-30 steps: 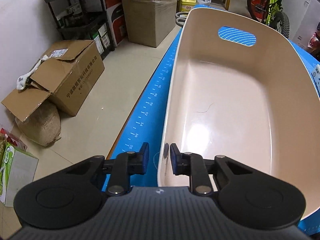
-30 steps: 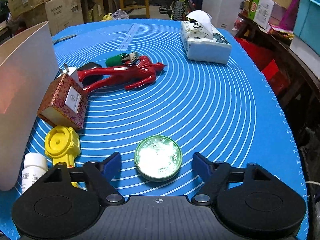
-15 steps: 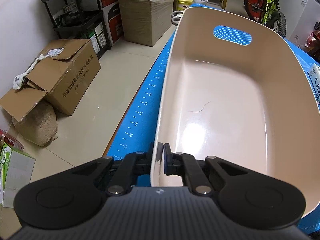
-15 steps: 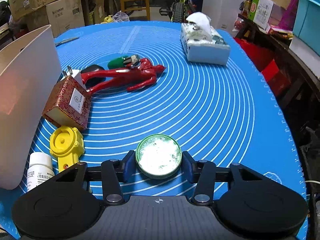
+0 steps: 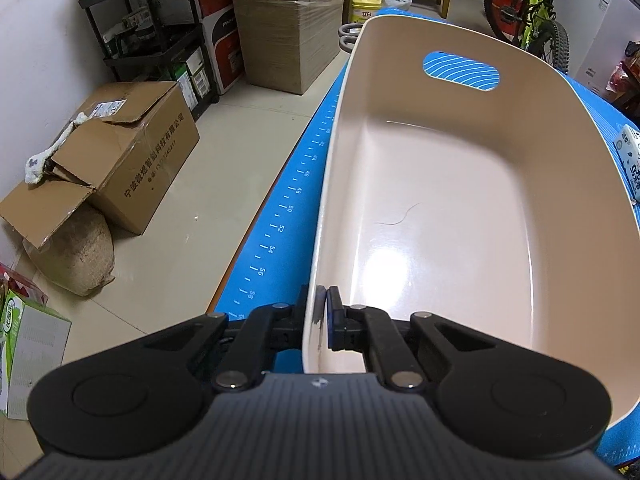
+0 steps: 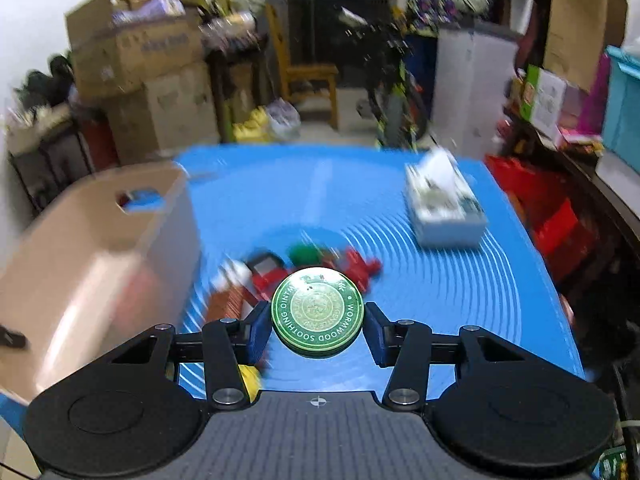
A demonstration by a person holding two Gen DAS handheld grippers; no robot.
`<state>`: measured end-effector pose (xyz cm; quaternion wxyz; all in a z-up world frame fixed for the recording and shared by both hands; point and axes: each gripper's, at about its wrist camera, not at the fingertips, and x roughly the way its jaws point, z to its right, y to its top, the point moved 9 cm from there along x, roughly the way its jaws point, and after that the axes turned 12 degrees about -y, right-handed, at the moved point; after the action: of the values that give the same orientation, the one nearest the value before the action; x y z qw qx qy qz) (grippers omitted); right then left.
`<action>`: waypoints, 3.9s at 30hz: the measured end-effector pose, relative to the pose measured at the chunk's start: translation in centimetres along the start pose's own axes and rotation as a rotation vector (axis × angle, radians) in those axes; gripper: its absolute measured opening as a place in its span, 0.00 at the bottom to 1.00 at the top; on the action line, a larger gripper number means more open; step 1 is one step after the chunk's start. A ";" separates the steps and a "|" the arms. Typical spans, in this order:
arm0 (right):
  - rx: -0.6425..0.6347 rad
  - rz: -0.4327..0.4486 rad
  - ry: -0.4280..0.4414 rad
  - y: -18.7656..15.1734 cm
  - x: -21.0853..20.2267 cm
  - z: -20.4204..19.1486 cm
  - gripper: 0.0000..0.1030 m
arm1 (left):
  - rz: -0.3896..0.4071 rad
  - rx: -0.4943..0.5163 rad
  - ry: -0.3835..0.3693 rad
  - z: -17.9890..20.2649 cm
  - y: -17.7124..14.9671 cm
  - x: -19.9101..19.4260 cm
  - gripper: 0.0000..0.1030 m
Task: Organize rigid objects
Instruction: 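Grasp the green tin with the right gripper and lift it, then carry the green tin into the bin and release it with the right gripper, then move the right gripper to the red-patterned box and grasp it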
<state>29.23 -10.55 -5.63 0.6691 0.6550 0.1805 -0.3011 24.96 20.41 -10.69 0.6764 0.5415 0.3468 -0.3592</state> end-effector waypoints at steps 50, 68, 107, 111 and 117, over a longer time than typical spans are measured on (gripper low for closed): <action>-0.469 -0.426 0.134 -2.3 7.6 -24.3 0.53 | 0.009 -0.003 -0.014 0.1 0.0 0.0 0.07; -0.378 -0.220 0.201 2.6 2.6 -21.2 0.68 | 0.006 0.000 -0.015 0.2 -0.1 0.1 0.07; -0.195 -0.241 0.074 -2.7 9.4 -7.8 0.72 | 0.002 -0.003 -0.028 0.1 0.0 0.1 0.07; -0.207 -0.231 0.057 -2.8 10.1 -8.2 0.72 | 0.001 -0.004 -0.027 0.1 0.0 0.1 0.07; -0.169 -0.235 0.071 -3.0 11.2 -8.4 0.61 | 0.001 -0.004 -0.023 0.2 0.0 0.1 0.07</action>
<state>37.09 -4.05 -15.69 0.6752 0.5810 0.3040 -0.3378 25.05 20.22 -10.74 0.6816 0.5362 0.3391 -0.3644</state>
